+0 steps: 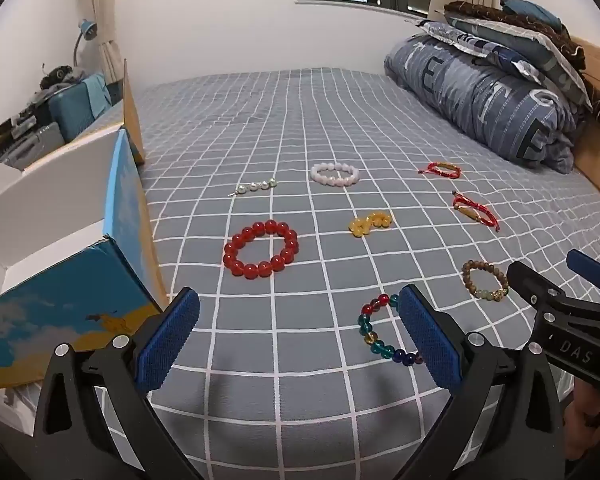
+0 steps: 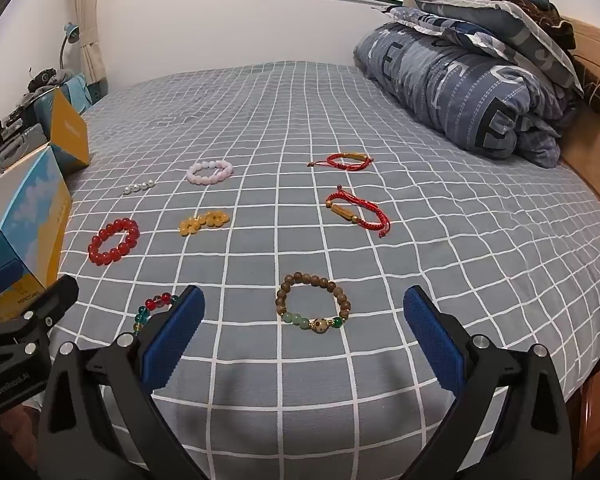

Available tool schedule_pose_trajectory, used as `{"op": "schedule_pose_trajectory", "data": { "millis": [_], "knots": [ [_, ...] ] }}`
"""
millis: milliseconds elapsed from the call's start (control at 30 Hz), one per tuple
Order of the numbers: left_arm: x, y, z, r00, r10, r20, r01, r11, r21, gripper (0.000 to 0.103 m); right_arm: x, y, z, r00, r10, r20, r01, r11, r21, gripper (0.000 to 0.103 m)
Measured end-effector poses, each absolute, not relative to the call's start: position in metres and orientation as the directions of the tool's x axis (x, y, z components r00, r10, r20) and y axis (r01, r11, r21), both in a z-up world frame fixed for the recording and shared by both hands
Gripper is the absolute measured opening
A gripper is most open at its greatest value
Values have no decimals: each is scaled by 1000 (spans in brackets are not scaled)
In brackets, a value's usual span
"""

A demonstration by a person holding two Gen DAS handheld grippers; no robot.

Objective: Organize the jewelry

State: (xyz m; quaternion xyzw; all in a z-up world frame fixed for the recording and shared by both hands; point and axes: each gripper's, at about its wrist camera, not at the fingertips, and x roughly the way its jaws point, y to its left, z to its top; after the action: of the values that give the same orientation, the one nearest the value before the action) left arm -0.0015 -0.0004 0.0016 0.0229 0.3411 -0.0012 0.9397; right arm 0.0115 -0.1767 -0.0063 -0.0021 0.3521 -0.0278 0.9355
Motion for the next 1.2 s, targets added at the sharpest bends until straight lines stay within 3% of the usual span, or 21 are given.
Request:
{"op": "schedule_pose_trajectory", "data": {
  "millis": [267,1200],
  "knots": [
    [-1,7,-2,752,-22,-659,23,1000,-7,97,12,-176,-7,750,-47,-660,47,999,-18,96],
    [1,-1,-6,741,0,-672,19,1000,21,97,13,-174,-7,742,-49,-669,50,999,-19,96]
  ]
}}
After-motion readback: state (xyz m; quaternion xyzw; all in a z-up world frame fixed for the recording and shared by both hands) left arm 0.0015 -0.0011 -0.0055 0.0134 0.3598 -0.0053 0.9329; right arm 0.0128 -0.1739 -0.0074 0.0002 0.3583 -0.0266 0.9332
